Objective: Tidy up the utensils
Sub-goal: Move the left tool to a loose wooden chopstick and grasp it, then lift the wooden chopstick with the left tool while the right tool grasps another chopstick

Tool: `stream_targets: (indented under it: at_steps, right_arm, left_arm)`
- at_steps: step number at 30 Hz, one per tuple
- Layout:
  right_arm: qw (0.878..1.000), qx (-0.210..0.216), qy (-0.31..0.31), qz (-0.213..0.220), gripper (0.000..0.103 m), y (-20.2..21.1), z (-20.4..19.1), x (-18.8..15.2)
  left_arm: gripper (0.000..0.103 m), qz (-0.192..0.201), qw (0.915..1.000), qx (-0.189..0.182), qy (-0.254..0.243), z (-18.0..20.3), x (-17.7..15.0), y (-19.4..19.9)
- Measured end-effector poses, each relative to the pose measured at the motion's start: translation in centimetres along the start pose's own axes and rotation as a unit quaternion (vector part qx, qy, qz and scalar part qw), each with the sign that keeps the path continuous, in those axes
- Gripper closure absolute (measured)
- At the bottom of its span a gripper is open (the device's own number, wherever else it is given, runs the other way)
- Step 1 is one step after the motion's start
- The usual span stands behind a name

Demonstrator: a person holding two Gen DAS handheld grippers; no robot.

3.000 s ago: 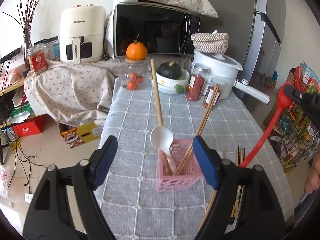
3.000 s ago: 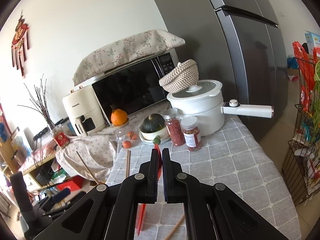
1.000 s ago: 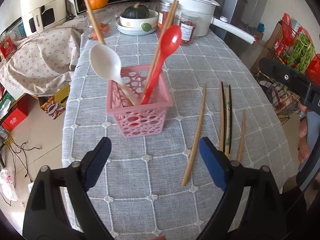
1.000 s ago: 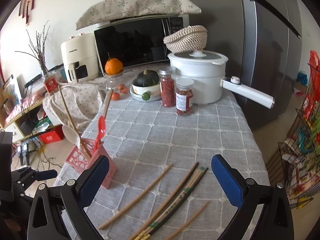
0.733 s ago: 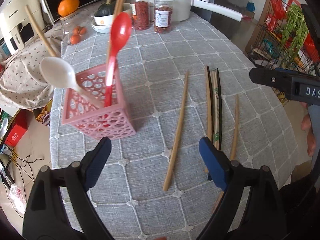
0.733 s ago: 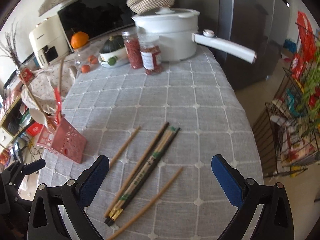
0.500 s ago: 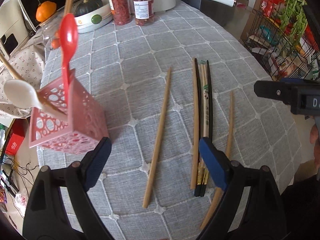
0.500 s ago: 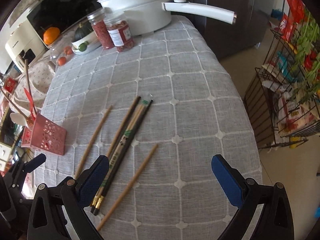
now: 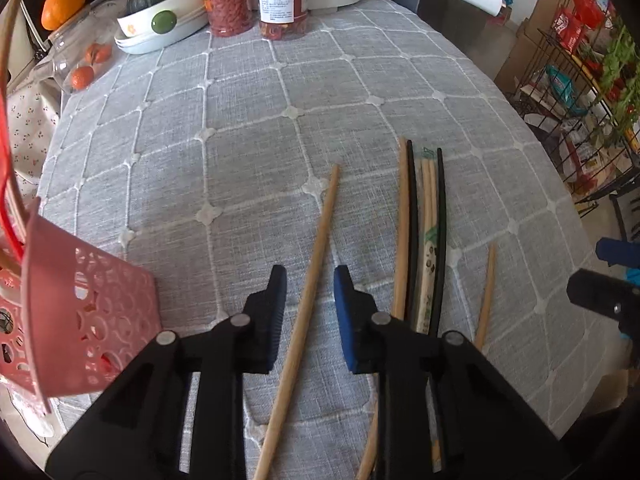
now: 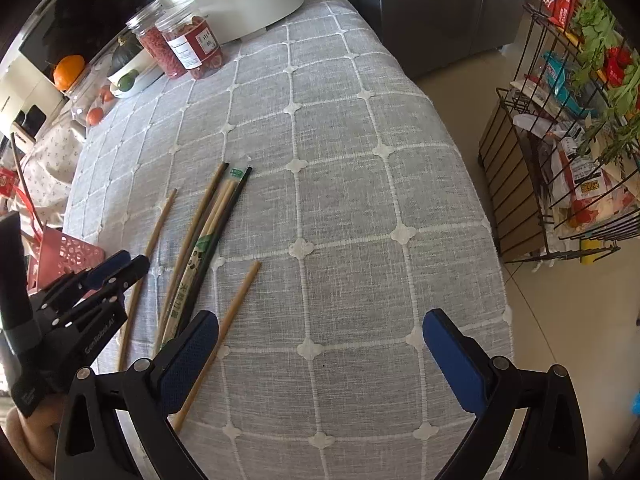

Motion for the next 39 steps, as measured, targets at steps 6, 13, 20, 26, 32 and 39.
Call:
stream_targets:
  at_steps: [6, 13, 20, 26, 32, 39]
  right_arm:
    - [1.000, 0.004, 0.012, -0.010, 0.000, -0.6, -0.5, 0.0]
    - [1.000, 0.004, 0.018, -0.016, 0.000, -1.2, -1.0, 0.0]
    - [0.999, 0.009, 0.024, -0.019, 0.000, -1.5, -1.9, 0.1]
    - [1.000, 0.010, 0.025, -0.015, 0.006, -2.2, -3.3, 0.5]
    - [0.998, 0.009, 0.040, -0.038, 0.038, -3.8, -5.3, 0.4]
    - [0.997, -0.014, 0.062, -0.040, 0.064, -4.8, -7.2, 0.3]
  left_arm:
    - [0.083, -0.002, 1.0000, 0.003, 0.005, -0.1, 0.2, -0.9]
    - [0.096, 0.000, 0.9999, -0.012, 0.004, 0.4, 0.1, 0.5]
    - [0.096, 0.054, 0.9970, -0.053, -0.016, 1.1, -0.4, 6.3]
    - [0.096, 0.080, 0.9939, -0.075, -0.018, -0.8, -1.1, 9.9]
    - [0.096, 0.090, 0.9925, -0.082, -0.006, -2.8, -1.7, 11.5]
    - [0.096, 0.097, 0.9912, -0.090, 0.001, -4.3, -2.3, 12.6]
Point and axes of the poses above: each gripper's, at about its wrist camera, not at the fingertips, and y roughly against the way its jaws point, z to its right, x to its top, the point moved 7 cm from there along -y, roughly the way its jaws point, and after that the axes turned 15 degrees about y, right-handed, at the moved point
